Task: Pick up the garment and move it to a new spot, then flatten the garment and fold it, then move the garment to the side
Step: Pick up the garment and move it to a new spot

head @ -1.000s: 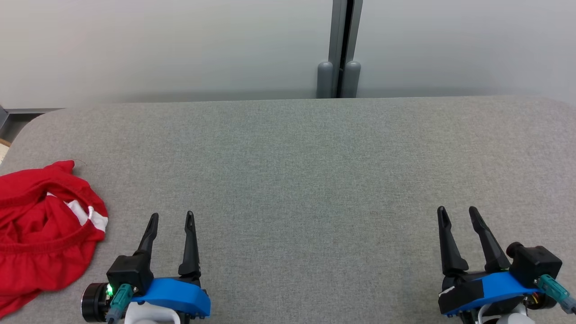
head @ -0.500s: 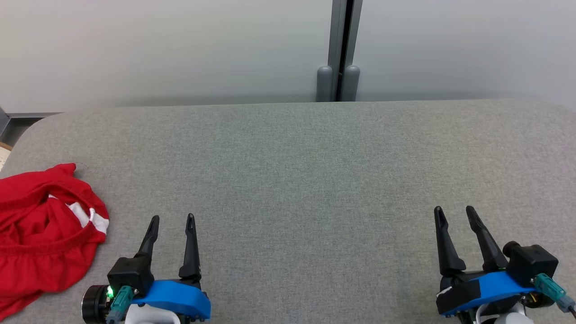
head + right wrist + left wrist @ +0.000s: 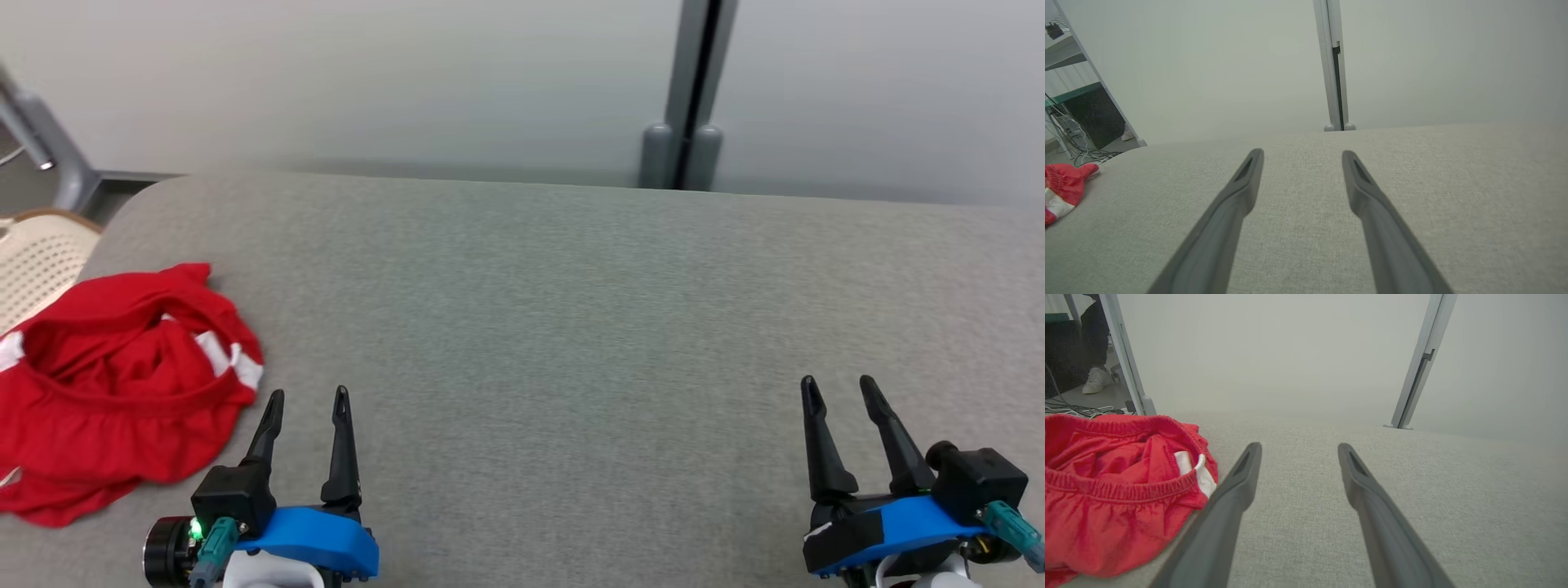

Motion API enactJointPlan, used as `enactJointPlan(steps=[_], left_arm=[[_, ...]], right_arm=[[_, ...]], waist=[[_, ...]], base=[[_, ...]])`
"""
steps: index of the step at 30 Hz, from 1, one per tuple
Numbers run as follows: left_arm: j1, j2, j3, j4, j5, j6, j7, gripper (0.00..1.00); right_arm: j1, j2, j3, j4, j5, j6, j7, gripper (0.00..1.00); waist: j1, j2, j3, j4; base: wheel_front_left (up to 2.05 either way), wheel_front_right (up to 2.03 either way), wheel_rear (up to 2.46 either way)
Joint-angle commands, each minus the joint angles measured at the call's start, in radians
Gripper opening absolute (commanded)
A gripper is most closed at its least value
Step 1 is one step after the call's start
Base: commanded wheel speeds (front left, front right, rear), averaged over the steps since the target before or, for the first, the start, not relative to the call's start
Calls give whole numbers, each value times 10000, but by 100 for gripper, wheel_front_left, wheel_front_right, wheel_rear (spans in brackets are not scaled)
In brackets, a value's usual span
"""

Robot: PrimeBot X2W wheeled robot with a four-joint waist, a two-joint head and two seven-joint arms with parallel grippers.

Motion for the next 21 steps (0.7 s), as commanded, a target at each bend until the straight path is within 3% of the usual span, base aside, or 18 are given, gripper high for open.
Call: enactJointPlan(steps=[1, 11, 21], left_arm=[[-54, 49, 40, -45, -8, 52, -40, 100], [-134, 42, 172, -96, -195, 173, -111, 100], [202, 74, 298, -119, -324, 288, -199, 100]], right_arm=[[11, -48, -18, -70, -77, 22, 6, 100], [-116, -47, -4, -143, -164, 14, 92, 100], [-5, -47, 58, -216, -129, 14, 203, 100]], waist=[[0, 0, 50, 580], [0, 0, 102, 2529], [0, 0, 61, 4019]], base=[[0, 0, 0], [0, 0, 0], [0, 0, 0]])
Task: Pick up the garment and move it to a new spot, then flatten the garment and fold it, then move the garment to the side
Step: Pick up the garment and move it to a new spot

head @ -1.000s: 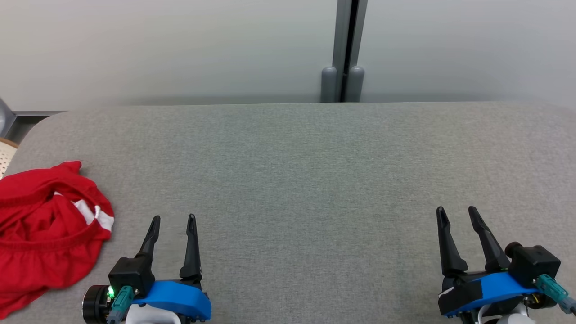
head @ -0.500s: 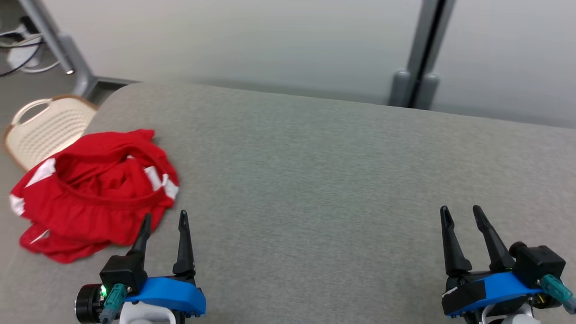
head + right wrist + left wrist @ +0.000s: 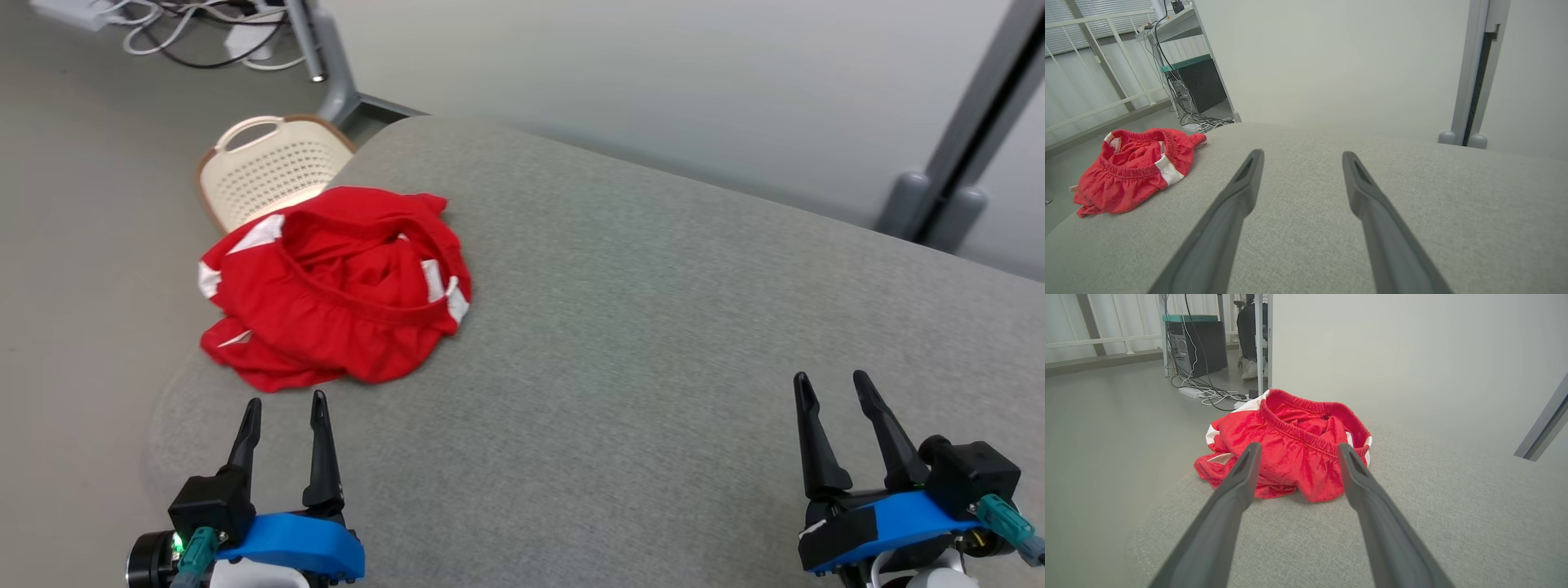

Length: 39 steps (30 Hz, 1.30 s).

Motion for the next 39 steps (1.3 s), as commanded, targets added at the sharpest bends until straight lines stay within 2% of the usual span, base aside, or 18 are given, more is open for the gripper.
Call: enactJointPlan(steps=[1, 5, 15, 22, 28, 31, 33, 39], left_arm=[[44, 48, 57, -43, -50, 20, -65, 100], [169, 52, 214, -143, -146, 131, -109, 100], [378, -29, 388, -365, -217, 246, -177, 100], [-87, 124, 409, -396, -442, -58, 109, 100], [-1403, 801, 822, -978, -1058, -399, 1661, 100], [-2100, 1066, 1288, -1331, -1877, -557, 2727, 100], [-2579, 1436, 1658, -1456, -2404, -693, 3443, 100], [-3631, 2623, 2478, -1223, -3163, -406, 5423, 100]], right_arm=[[48, -45, 17, -64, 37, 5, 34, 100], [-99, -45, 215, -71, -20, 5, 143, 100], [-344, -47, 370, -32, -133, 5, 206, 100], [-191, -47, 254, -51, -76, 5, 172, 100], [-120, -48, 177, -243, -130, 5, 210, 100], [-258, -47, 216, -385, -159, 5, 222, 100], [-307, -48, 226, -462, -170, 5, 236, 100], [-414, -47, 262, -795, -432, 5, 369, 100]], waist=[[0, 0, 12, 543], [0, 0, 108, 759], [0, 0, 294, 810], [0, 0, 331, 792], [0, 0, 591, 506], [0, 0, 903, 119], [0, 0, 1135, -171], [0, 0, 1921, -1085]], base=[[0, 0, 0], [0, 0, 0], [0, 0, 0], [0, 0, 0], [0, 0, 0], [0, 0, 0], [0, 0, 0], [0, 0, 0]])
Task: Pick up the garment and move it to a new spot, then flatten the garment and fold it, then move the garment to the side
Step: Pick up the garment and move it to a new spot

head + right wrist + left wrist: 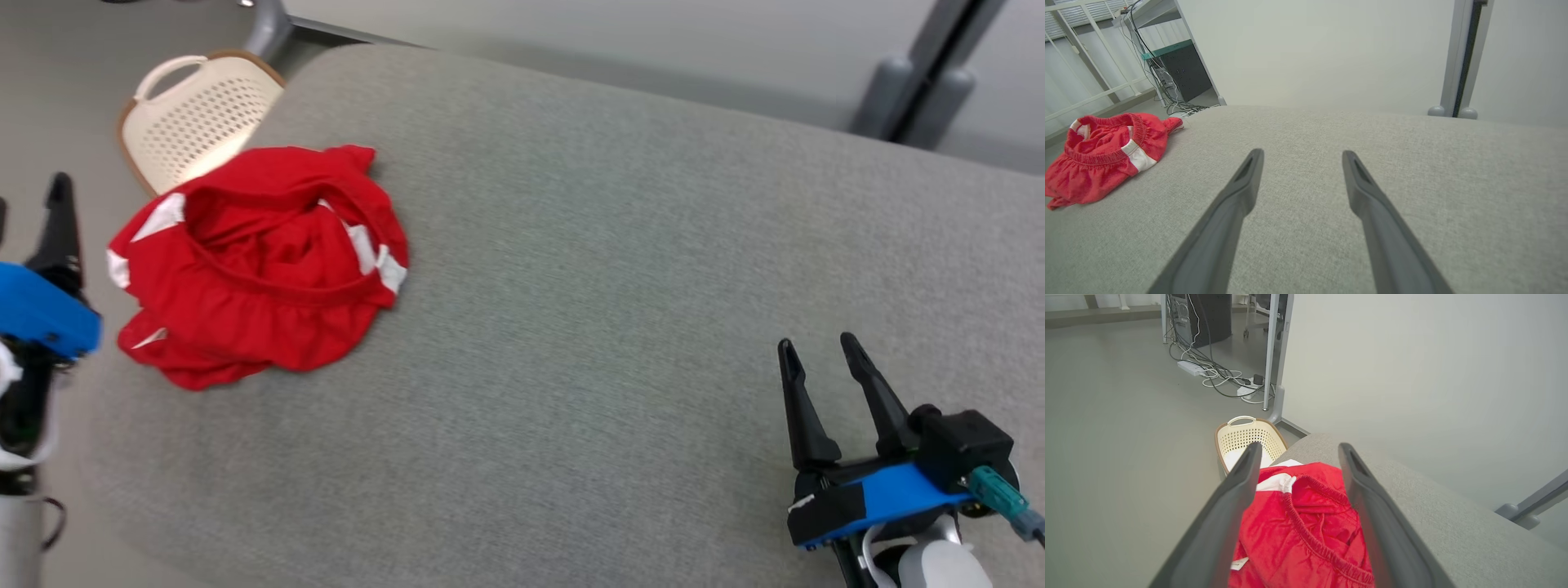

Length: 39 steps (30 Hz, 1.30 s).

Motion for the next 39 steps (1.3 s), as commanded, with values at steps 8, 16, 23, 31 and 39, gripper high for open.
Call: enactJointPlan(steps=[8, 16, 23, 31, 39], left_arm=[[-504, 1107, 882, 933, -888, 422, 1894, 100], [-470, 1891, 1171, 1845, -1082, 1080, 3307, 100], [9, 2388, 1224, 2957, -675, 2093, 3925, 100], [99, 2435, 1035, 2864, -624, 1900, 3925, 0], [-834, 2968, 983, 1623, -238, 1130, 2631, 0]], right_arm=[[-569, -49, -10, -711, -258, 5, 205, 100], [-932, -46, -153, -1186, -147, 5, 243, 100], [-1065, -45, -127, -1081, 28, 5, 57, 100], [-1109, -43, -51, -757, 126, 5, -96, 100], [-931, -45, 136, -87, 493, 5, -376, 100]], waist=[[0, 0, 1727, -1935], [0, 0, 2836, -3016], [0, 0, 3140, -3567], [0, 0, 2582, -3442], [0, 0, 1247, -3152]], base=[[0, 0, 0], [0, 0, 0], [0, 0, 0], [0, 0, 0], [0, 0, 0]])
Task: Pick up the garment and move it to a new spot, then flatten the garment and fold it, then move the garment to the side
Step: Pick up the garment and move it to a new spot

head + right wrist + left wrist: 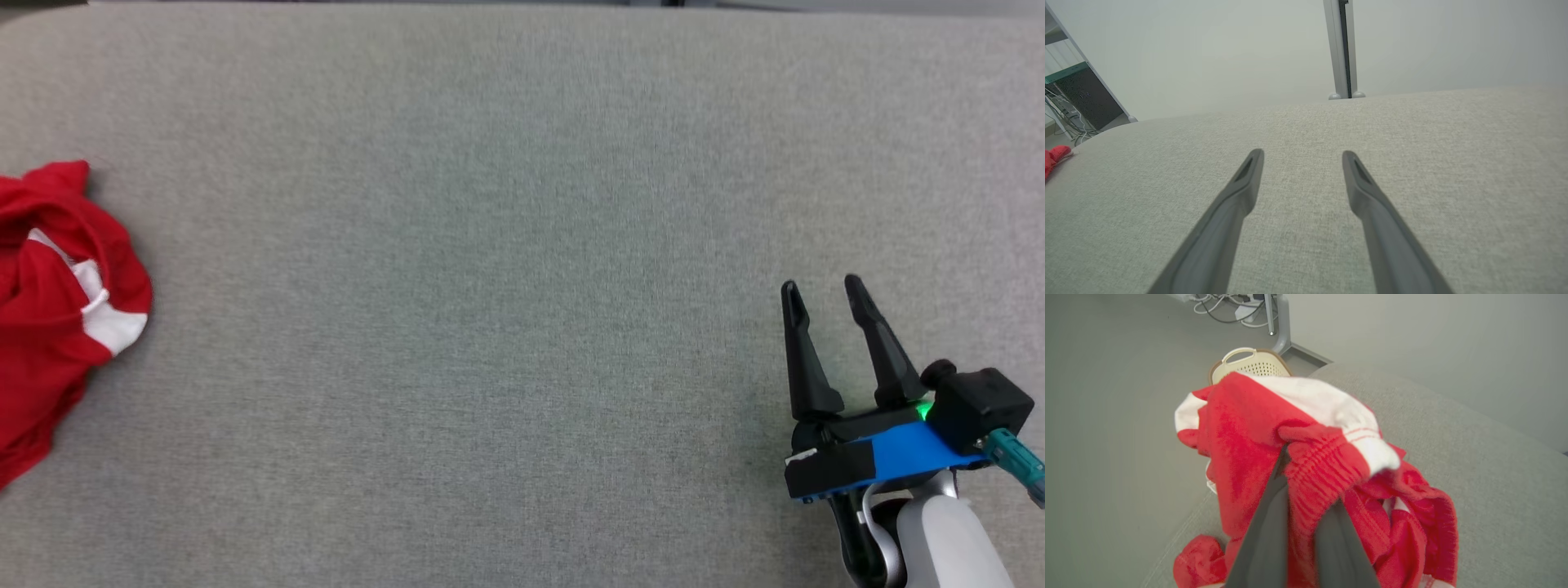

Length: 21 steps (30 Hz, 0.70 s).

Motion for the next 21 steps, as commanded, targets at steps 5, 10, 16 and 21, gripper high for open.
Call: enactJointPlan(steps=[5, 10, 16, 21], left_arm=[[-1503, 338, -586, -1351, 324, -487, -133, 0], [-3502, -127, -1682, -2469, 462, -878, 343, 0], [-5200, -1289, -2724, -3048, 232, -1063, 656, 0], [-5696, -2179, -3282, -3094, -85, -1286, 629, 0]], right_arm=[[316, -37, 46, 541, 332, 5, -280, 100], [476, -35, 192, 850, 617, 5, -437, 100], [517, -37, 376, 968, 804, 5, -522, 100], [528, -38, 358, 1017, 823, 5, -554, 100]], waist=[[0, 0, -1496, 272], [0, 0, -2198, 70], [0, 0, -2404, -648], [0, 0, -2393, -1382]], base=[[0, 0, 0], [0, 0, 0], [0, 0, 0], [0, 0, 0]])
